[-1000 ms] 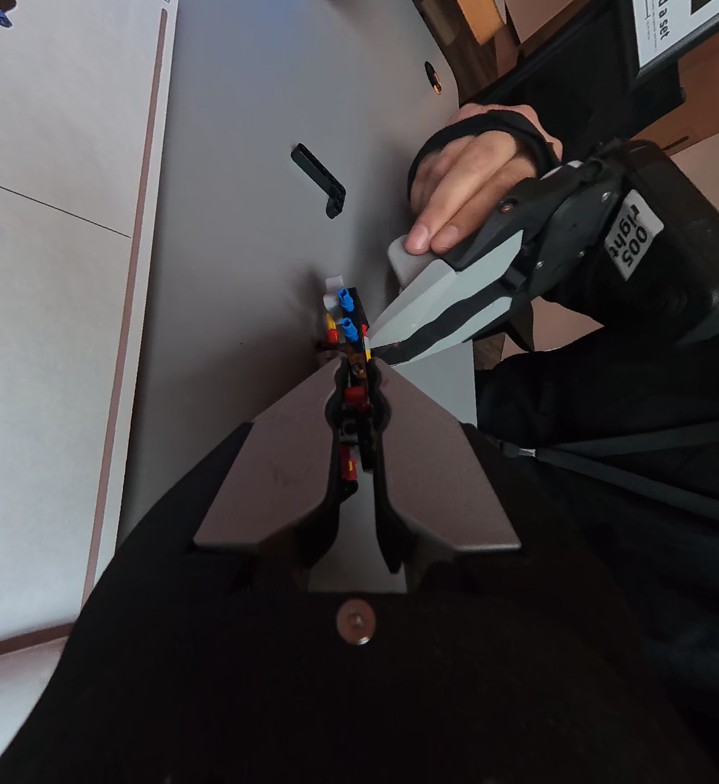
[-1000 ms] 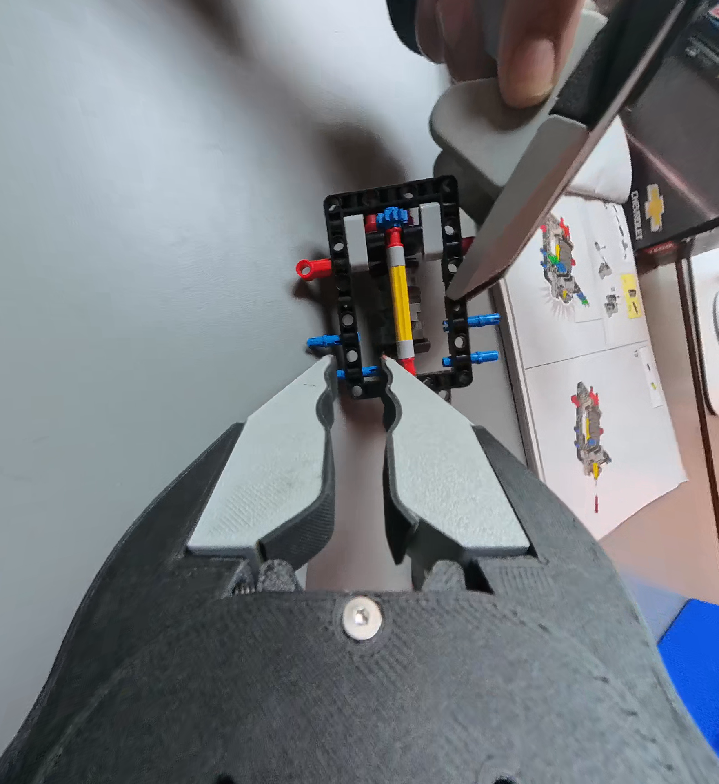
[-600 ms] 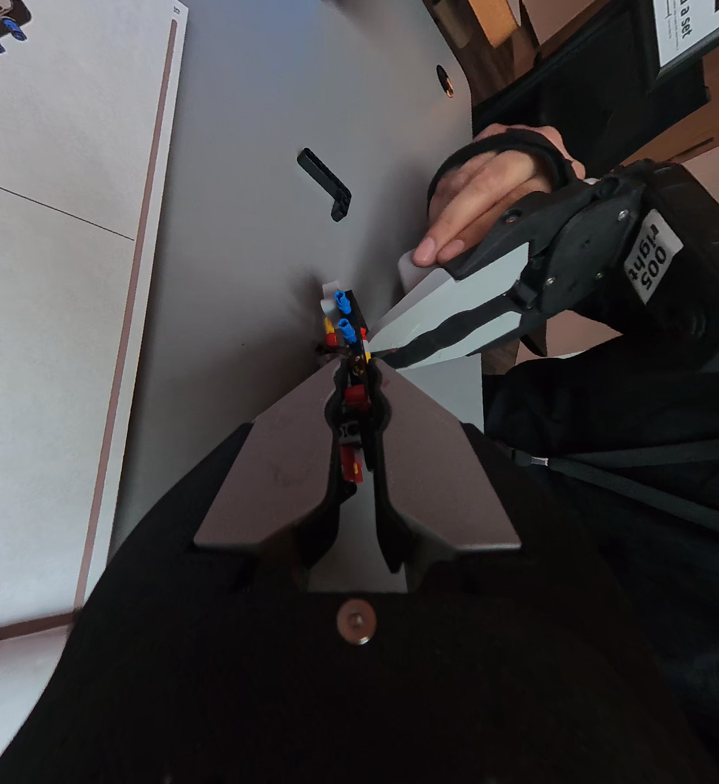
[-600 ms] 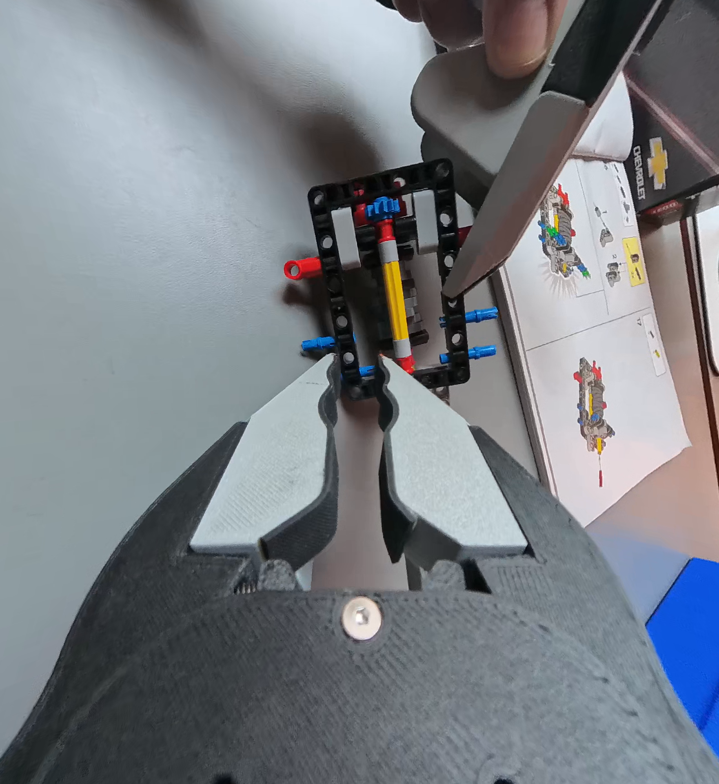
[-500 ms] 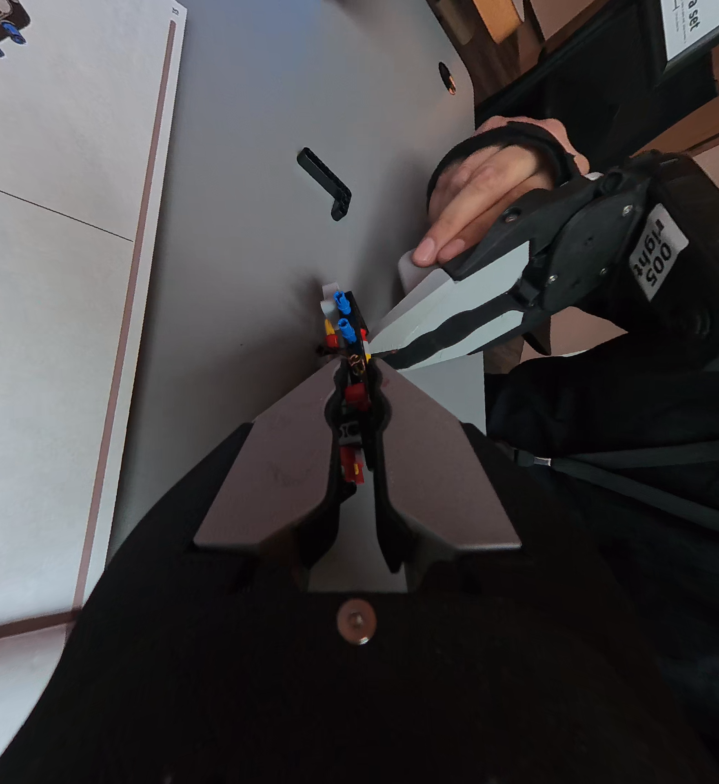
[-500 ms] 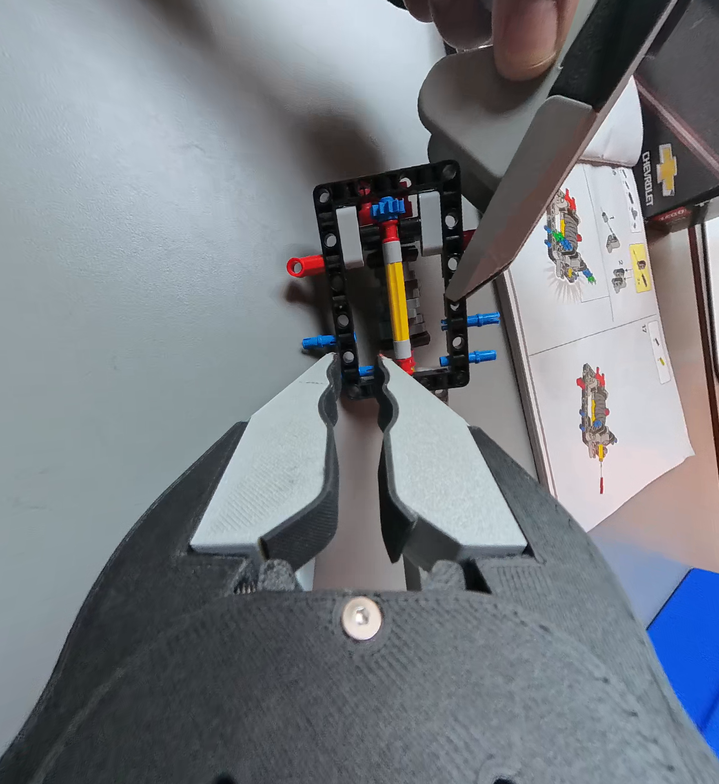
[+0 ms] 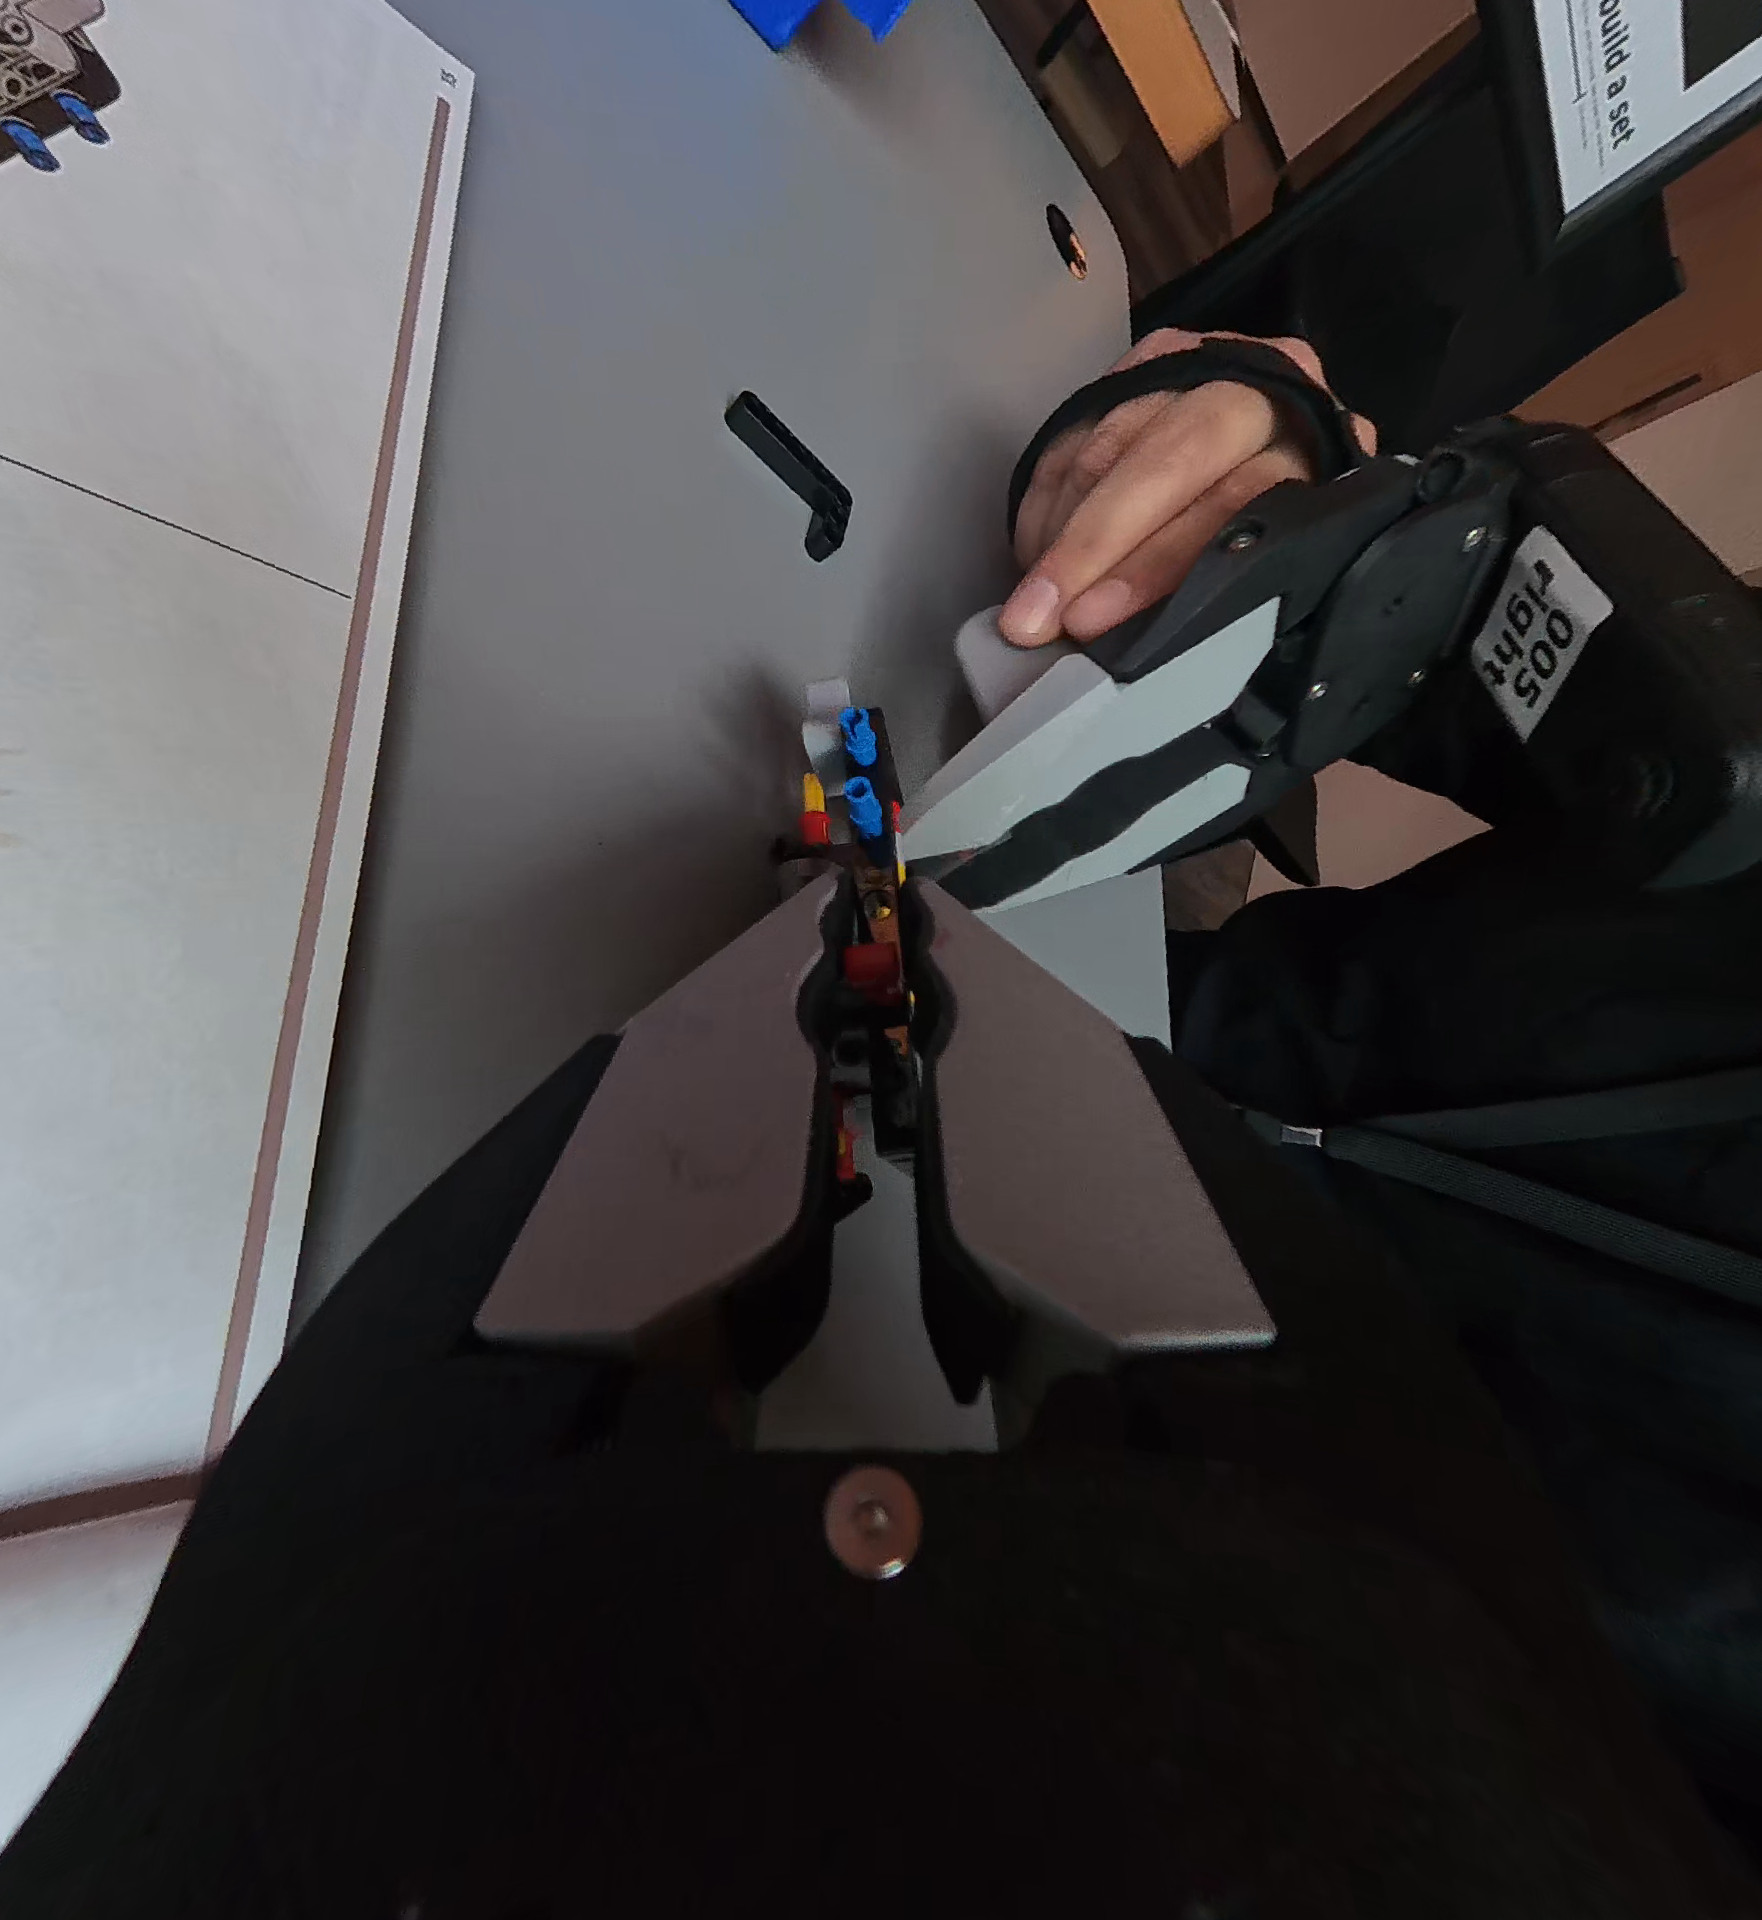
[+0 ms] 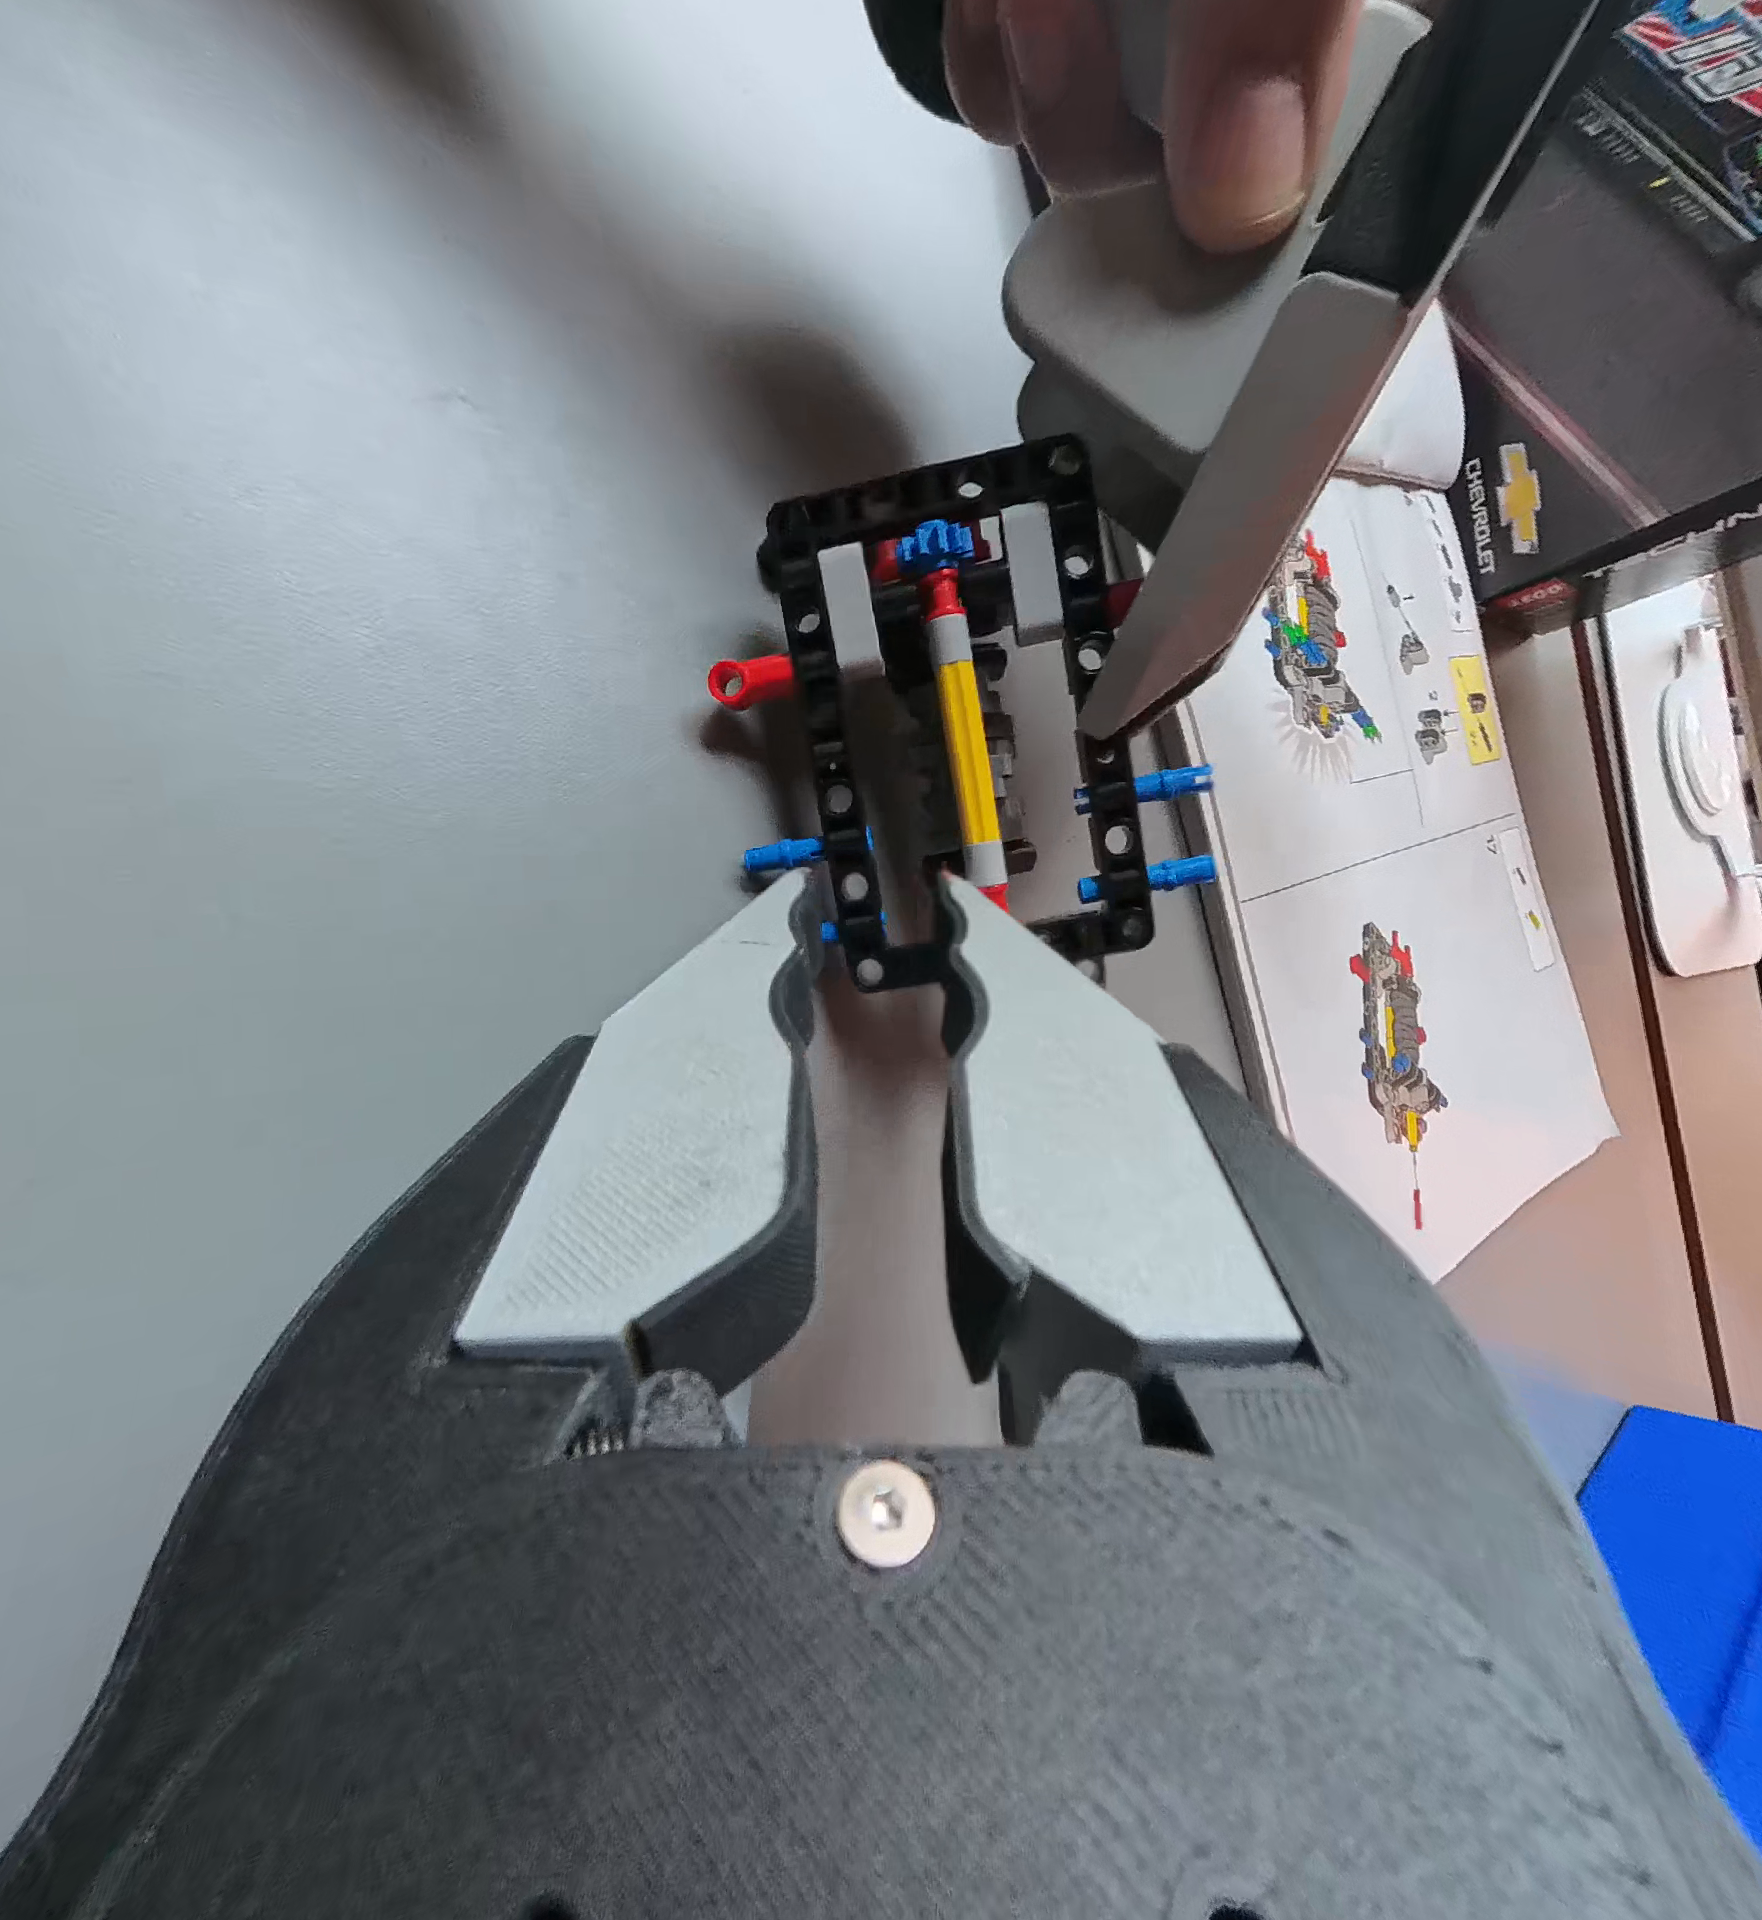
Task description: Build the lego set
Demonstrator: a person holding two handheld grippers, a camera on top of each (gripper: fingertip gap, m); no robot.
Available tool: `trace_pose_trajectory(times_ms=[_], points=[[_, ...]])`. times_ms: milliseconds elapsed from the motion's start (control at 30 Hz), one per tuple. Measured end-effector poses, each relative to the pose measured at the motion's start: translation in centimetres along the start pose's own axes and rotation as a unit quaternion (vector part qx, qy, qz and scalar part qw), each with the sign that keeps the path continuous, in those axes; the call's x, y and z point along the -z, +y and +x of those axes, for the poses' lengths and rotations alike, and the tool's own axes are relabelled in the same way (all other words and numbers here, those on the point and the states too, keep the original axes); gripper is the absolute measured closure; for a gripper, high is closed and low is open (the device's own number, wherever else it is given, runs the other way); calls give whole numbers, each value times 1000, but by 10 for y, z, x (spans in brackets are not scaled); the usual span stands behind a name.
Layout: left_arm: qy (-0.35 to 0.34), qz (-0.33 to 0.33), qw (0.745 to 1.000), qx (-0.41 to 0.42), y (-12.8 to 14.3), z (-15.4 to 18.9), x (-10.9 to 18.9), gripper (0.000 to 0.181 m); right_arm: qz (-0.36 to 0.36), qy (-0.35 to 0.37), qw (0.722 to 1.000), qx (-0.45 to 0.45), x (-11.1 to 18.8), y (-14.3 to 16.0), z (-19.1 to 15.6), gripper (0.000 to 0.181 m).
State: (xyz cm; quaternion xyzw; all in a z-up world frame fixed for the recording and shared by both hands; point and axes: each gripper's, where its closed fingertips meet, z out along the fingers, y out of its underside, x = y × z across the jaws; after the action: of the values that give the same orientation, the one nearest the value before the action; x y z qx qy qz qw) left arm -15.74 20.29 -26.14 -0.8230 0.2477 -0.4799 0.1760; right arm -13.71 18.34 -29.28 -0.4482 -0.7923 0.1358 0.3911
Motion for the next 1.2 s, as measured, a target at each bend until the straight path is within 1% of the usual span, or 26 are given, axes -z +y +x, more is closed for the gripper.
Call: trace_pose_trajectory(times_ms=[100, 167, 300, 367, 433, 500, 567, 633, 733, 833, 933, 967, 1067, 1133, 1200], points=[[1, 0, 1000, -5, 0, 1, -1, 175, 13, 6, 1000, -7, 4, -5, 1, 160], [2, 5, 1000, -4, -1, 0, 2, 176, 31, 18, 999, -12, 10, -7, 5, 143], [10, 8, 1000, 0, 0, -2, 3, 175, 29, 38, 999, -25, 19, 12, 13, 141], [19, 11, 1000, -7, 1, 0, 3, 175, 44, 51, 997, -44, 24, 19, 21, 146], [18, 11, 1000, -22, 1, 2, 3, 175, 64, 38, 993, -89, 27, 22, 25, 145], [18, 10, 999, -43, 0, 7, 4, 176, 74, 14, 990, -123, 27, 22, 25, 138], [3, 2, 997, -80, 0, 15, 3, 176, 94, 5, 986, -138, 31, 18, 26, 132], [-27, -14, 991, -128, 2, 23, 0, 176, 113, -8, 983, -142, 34, 11, 24, 126], [-68, -27, 979, -190, 0, 31, -4, 176, 127, -19, 981, -146, 35, 1, 23, 128], [-72, -28, 974, -212, -1, 37, -8, 176, 135, -11, 980, -145, 39, -5, 29, 134], [-87, -38, 969, -228, 6, 34, -8, 176, 145, -14, 979, -142, 45, -8, 31, 154], [-88, -34, 968, -231, 6, 35, -7, 176, 142, -15, 979, -142, 46, -8, 31, 156], [-97, -30, 965, -242, 9, 36, -5, 176, 137, -14, 981, -137, 47, -9, 29, 150], [-104, -28, 968, -227, 10, 37, -4, 176, 125, -2, 984, -129, 49, -6, 30, 149], [-111, -19, 973, -200, 9, 35, -1, 176, 115, 31, 984, -132, 57, 3, 39, 148]])
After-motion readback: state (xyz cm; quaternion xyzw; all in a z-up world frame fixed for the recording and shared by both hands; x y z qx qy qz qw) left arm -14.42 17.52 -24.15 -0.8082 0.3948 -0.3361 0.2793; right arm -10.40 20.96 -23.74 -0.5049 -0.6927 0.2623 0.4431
